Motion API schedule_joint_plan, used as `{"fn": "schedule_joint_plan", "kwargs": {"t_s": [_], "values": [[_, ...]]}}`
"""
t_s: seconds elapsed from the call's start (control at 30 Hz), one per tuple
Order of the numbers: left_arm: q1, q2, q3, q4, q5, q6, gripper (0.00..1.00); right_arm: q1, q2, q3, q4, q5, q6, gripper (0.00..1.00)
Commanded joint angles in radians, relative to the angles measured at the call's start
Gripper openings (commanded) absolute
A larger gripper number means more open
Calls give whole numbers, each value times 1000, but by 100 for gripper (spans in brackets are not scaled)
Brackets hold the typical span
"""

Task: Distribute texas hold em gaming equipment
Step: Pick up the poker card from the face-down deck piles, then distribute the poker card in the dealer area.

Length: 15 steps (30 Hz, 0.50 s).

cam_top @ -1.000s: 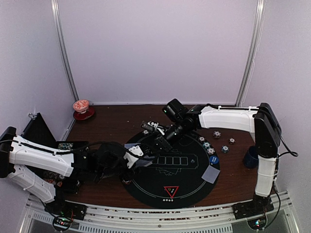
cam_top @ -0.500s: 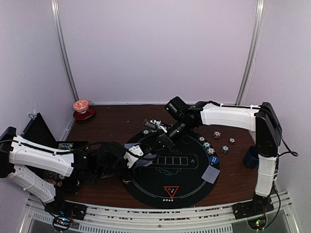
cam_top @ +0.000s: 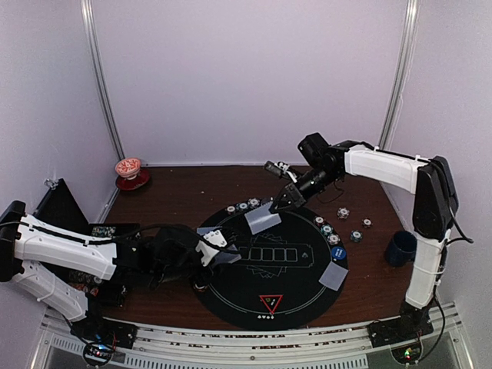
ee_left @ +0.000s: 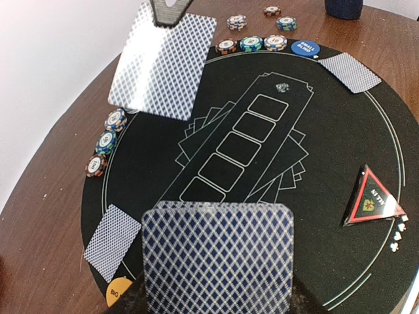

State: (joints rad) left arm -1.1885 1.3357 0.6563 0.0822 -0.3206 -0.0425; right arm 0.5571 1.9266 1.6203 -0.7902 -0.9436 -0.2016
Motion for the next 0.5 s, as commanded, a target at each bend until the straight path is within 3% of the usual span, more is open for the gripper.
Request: {"fn": "schedule_joint_plan", "kwargs": {"t_s": [0.0, 0.3, 0.47], "values": [[-6, -7, 8, 77, 3, 3, 52, -52, 6, 57, -91, -22, -72, 0], [-5, -11, 8, 76, 11, 3, 52, -194, 141, 252, -387, 113, -316, 0], [-6, -8, 9, 76, 14, 2, 52, -230, 190, 266, -417, 191, -360, 0]]}}
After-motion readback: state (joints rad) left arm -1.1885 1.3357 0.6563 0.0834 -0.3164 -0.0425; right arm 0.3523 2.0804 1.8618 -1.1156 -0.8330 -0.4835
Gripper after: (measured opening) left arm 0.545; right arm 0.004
